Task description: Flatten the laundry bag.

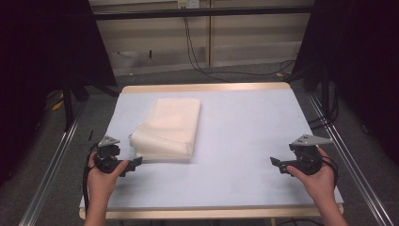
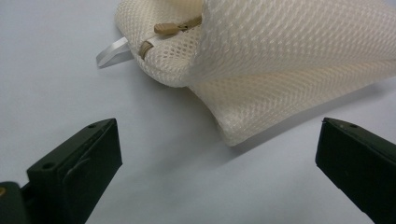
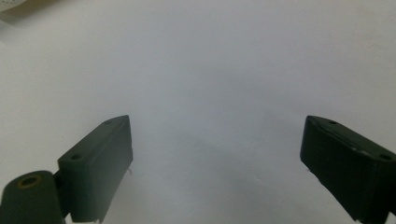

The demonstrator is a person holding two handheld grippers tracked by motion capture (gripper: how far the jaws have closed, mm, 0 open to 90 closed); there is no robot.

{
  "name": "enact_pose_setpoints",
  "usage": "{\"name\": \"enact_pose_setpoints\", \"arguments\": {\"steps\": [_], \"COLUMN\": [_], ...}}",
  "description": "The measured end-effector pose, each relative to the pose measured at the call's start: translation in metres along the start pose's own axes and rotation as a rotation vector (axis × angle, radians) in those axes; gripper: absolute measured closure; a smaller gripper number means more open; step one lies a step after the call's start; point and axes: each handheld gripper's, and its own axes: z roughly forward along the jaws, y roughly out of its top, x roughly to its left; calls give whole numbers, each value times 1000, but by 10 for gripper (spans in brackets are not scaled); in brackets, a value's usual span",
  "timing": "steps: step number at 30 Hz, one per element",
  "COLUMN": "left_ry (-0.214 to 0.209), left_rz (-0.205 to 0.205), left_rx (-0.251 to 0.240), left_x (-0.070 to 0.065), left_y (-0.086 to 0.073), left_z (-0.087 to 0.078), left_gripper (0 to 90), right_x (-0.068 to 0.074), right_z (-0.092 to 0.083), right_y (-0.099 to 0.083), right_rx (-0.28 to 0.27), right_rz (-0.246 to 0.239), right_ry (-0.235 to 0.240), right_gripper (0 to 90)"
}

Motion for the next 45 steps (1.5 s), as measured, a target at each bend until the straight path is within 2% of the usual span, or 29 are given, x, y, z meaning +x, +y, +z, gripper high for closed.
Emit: {"name": "enact_pose_setpoints", "arguments": {"steps": [1, 3, 4, 6, 8, 10, 11, 15, 17, 19, 24, 25, 28, 29, 31, 32, 34, 38, 39, 42, 45], "left_ry": [-4, -2, -21, -20, -19, -17, -22, -31, -45, -27, -9, -8, -26, -16, -16, -31, -21, -32, -53, -53, -60], "left_rz": [-8, 3, -6, 10, 5, 25, 11, 41, 21, 25, 1, -13, -9, -31, -29, -40, -51, -83, -84, -79, -91], "left_rx": [-2, 3, 0, 8, 8, 21, 15, 30, 21, 34, 31, 23, 42, 20, 27, 31, 38, 23, 24, 34, 36], "left_x": [-1, -3, -5, -8, -11, -12, -14, -16, -18, -19, -16, -15, -11, -12, -9, -8, -5, -5, -5, -6, -5], "left_y": [1, 3, 4, 5, 6, 6, 6, 12, 14, 16, 22, 23, 27, 28, 30, 31, 34, 37, 39, 40, 41], "left_z": [-1, -2, -1, -1, -1, -1, -1, -3, -1, 0, 3, 3, 3, 4, 4, 4, 6, 6, 7, 9, 11], "left_gripper": [1, 1, 1, 1, 1, 1, 1, 1, 1, 1, 1, 1, 1, 1, 1, 1, 1, 2, 2, 8, 8], "right_x": [-1, -1, -2, -3, -4, -4, -4, -6, -7, -8, -8, -8, -8, -7, -7, -6, -5, -4, -4, -4, -3], "right_z": [1, 1, 1, 2, 3, 3, 3, 2, 1, 2, 2, 3, 3, 3, 4, 5, 7, 8, 8, 9, 8], "right_y": [-1, -1, -2, -2, -2, -2, -2, -2, -2, -3, -4, -4, -3, -2, -1, -1, -1, 0, 0, 0, 0], "right_rx": [-1, 4, 9, 11, 10, 12, 10, 8, 14, 12, 31, 28, 25, 26, 24, 27, 34, 39, 39, 39, 43], "right_rz": [-5, -7, -4, -2, -4, 0, 0, -8, -9, 0, -4, -2, -4, -3, -6, -12, -16, -15, -20, -22, -19], "right_ry": [0, -7, -8, -13, -18, -20, -24, -19, -24, -26, -30, -30, -27, -28, -27, -27, -18, -22, -18, -16, -18], "right_gripper": [81, 81, 80, 80, 80, 80, 80, 80, 80, 80, 82, 82, 84, 84, 84, 84, 85, 85, 86, 87, 87]}}
